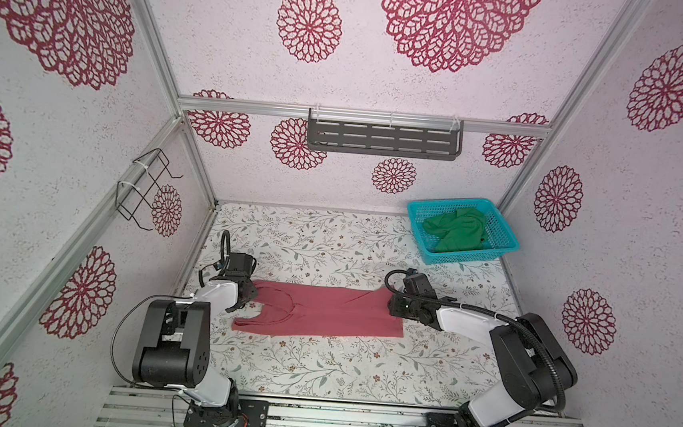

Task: Fold and stack the tank tops

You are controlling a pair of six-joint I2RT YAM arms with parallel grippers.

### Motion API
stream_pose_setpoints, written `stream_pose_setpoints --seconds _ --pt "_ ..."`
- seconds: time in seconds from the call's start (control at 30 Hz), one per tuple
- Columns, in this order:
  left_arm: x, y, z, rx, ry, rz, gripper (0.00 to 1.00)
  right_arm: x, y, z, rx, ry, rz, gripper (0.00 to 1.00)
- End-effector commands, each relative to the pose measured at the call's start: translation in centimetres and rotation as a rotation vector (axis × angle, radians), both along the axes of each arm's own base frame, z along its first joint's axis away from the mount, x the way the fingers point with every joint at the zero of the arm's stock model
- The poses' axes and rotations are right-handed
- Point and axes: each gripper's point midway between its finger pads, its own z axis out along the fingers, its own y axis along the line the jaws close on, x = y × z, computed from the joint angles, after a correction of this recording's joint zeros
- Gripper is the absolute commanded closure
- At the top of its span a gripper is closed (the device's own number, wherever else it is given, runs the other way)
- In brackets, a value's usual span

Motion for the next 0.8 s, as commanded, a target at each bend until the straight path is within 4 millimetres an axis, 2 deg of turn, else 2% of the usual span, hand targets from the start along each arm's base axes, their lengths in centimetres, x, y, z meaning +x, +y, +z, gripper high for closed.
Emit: stream_pose_setpoints --seconds 0.0,0.13,0.23,0.3,0.4,0.53,0.63,0.77 --pt "1.3 -0.3 3.9 -0.002 -0.081 -0.036 0.37 1.3 -0.9 4.9 -0.051 -0.139 0.016 0.34" --pt "0.3 -0.3 6.2 0.005 -0.101 -0.031 0.17 1.4 -0.8 5.8 -0.086 -0.156 0.073 0.32" --pt "-0.3 -0.7 8.3 0.006 -0.15 -0.027 0.15 1.4 0.5 5.6 -0.054 -0.129 0.121 0.34" --pt "-0.4 -1.6 9.5 0.01 -0.176 -0.047 0.18 1.0 1.7 5.3 -0.021 -0.093 0.15 0.39" --pt "-0.2 -5.0 9.8 -0.022 -0.169 -0.125 0.28 0.1 2.2 4.1 -0.017 -0.023 0.154 0.49" --pt "0.3 -12.7 7.6 -0.127 -0.097 -0.29 0.42 -1.4 1.0 2.2 -0.043 0.081 0.092 0.62" --pt "0.0 -16.7 5.8 -0.154 -0.026 -0.374 0.49 -2.4 1.0 1.9 -0.006 0.114 0.064 0.63" --pt "-0.7 -20.1 3.9 -0.19 0.012 -0.429 0.5 -3.3 1.6 1.3 0.035 0.135 0.063 0.57"
